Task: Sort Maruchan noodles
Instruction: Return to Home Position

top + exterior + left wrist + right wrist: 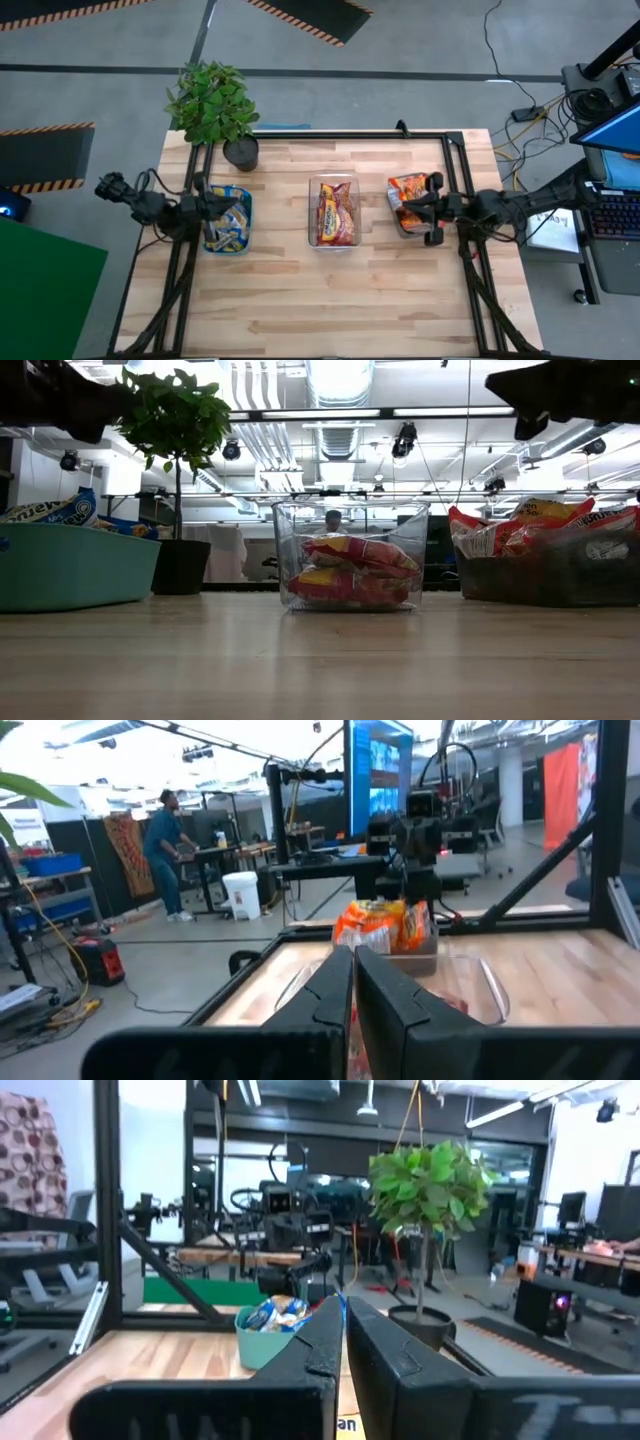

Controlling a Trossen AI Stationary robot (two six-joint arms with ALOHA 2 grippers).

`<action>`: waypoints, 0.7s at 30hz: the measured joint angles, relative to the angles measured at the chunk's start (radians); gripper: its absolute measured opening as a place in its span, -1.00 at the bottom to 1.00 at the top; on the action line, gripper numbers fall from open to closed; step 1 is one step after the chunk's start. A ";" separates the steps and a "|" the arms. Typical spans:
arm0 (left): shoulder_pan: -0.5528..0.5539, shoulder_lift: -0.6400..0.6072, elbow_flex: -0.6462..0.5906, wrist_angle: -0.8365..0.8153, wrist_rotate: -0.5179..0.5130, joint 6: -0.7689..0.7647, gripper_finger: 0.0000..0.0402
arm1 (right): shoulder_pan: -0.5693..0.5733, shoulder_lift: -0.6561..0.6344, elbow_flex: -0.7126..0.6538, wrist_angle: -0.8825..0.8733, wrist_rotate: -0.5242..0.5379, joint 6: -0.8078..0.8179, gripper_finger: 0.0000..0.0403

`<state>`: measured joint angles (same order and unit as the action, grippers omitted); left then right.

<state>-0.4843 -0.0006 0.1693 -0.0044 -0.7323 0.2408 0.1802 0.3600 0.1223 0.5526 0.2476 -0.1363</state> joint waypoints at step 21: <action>0.000 0.001 -0.081 -0.059 -0.010 -0.224 -1.00 | -0.004 -0.359 -0.110 -0.106 -0.126 -0.091 -0.96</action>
<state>-0.4843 0.0002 0.0879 -0.0635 -0.7422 0.0164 0.1764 0.0008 0.0124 0.4464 0.1215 -0.2278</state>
